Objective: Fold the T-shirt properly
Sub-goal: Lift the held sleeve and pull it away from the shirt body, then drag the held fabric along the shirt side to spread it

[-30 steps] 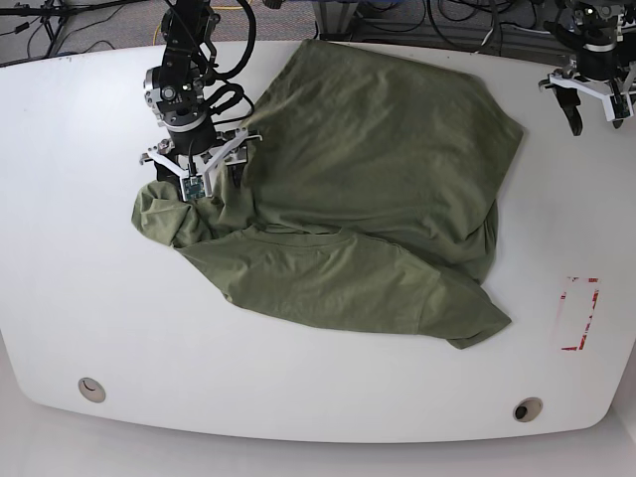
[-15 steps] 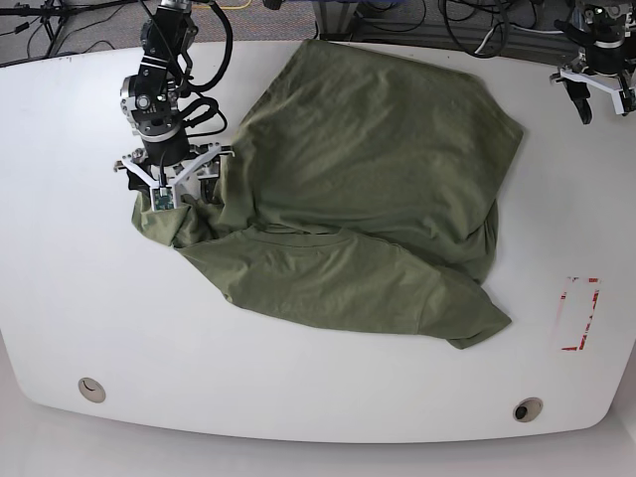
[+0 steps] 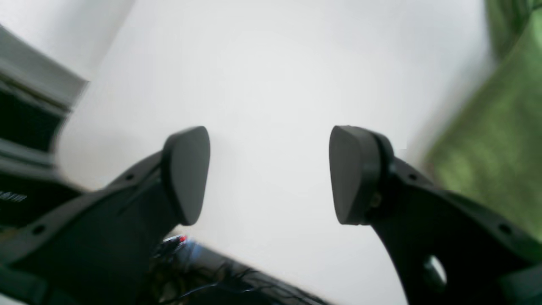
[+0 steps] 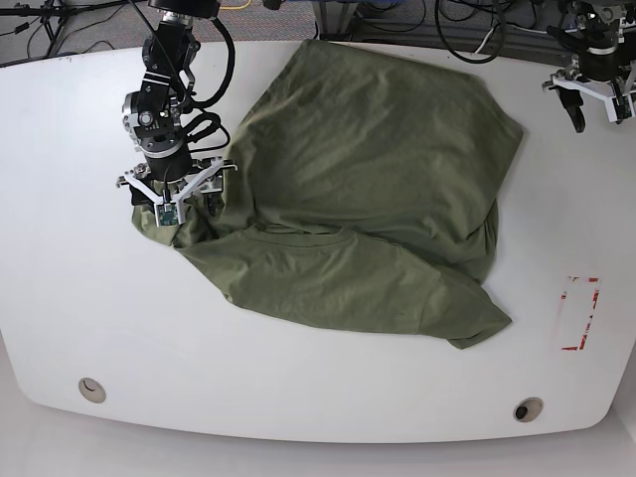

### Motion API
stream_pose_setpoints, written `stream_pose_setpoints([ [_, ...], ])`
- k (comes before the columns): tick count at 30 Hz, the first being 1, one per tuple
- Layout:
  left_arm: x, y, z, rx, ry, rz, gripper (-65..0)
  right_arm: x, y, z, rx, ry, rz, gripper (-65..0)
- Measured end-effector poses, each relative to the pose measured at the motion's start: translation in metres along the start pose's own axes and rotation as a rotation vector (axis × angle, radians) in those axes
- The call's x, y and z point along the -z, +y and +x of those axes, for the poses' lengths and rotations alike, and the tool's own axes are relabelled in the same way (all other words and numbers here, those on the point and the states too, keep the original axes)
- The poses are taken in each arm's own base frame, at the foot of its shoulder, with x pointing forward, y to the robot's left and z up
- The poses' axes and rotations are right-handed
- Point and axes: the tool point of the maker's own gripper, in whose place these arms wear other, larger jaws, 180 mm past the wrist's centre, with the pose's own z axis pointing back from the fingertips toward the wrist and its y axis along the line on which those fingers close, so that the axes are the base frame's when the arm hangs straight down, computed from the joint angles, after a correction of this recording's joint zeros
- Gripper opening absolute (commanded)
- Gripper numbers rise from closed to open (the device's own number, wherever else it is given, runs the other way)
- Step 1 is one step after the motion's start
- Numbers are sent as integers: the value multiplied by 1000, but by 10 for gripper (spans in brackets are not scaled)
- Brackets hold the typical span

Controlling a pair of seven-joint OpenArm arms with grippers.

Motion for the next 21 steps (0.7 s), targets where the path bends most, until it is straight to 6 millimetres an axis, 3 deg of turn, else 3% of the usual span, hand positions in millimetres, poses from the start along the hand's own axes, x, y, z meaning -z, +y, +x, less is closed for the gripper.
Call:
stream_pose_setpoints([
  [12,1,-13,-1,-5,0,-37,-248,6,6,21,5,-52,20,-224],
  [21,2,-23,-2,2,5,-80,-250,18,-7,79,4,-168,9,-212],
])
